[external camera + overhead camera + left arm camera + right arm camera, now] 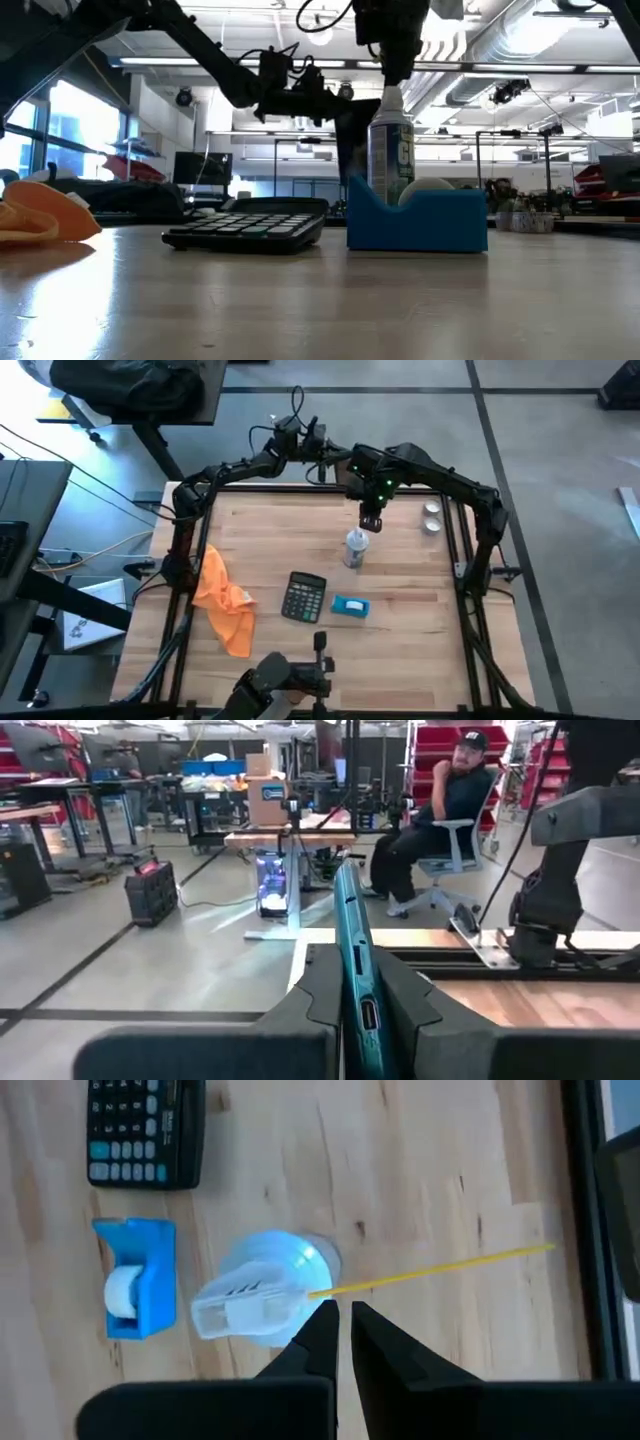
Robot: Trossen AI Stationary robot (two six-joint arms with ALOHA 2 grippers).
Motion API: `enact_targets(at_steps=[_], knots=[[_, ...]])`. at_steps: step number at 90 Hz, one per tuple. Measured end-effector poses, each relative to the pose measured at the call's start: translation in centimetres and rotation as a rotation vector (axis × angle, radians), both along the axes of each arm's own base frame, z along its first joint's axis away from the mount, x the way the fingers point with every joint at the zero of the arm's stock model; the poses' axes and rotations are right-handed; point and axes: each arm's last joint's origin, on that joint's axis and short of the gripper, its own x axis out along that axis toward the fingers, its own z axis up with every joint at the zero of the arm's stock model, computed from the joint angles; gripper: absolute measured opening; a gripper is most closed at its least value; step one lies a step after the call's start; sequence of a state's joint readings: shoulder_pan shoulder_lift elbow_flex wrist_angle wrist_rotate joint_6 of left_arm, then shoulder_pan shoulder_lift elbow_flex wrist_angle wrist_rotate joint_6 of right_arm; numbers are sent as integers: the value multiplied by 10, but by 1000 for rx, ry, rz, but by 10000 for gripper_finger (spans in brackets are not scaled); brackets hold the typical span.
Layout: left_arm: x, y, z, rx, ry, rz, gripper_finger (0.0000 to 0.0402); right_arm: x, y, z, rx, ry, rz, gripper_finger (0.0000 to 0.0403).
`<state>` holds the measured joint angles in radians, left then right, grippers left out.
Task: Apply microfiber cloth
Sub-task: Spray the front of the cellphone with spray bottle
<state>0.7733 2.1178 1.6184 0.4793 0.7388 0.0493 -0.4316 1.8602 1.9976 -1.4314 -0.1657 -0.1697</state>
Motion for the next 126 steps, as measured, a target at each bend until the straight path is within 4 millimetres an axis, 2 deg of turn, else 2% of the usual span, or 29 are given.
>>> enact_targets(at_steps=[8, 15, 41, 62, 126], knots=[[0, 1, -1, 3, 11, 6, 9, -1, -2, 0, 48, 3, -173, 0], [0, 1, -2, 4, 13, 13, 9, 1, -3, 1, 70, -11, -235, 0], [0, 0, -2, 4, 17, 12, 9, 7, 11, -1, 121, 2, -311, 0], [0, 0, -3, 11, 25, 12, 9, 9, 23, -2, 83, 46, -359, 0], [3, -4, -3, 4, 20, -6, 10, 12, 29, -5, 64, 71, -388, 0]])
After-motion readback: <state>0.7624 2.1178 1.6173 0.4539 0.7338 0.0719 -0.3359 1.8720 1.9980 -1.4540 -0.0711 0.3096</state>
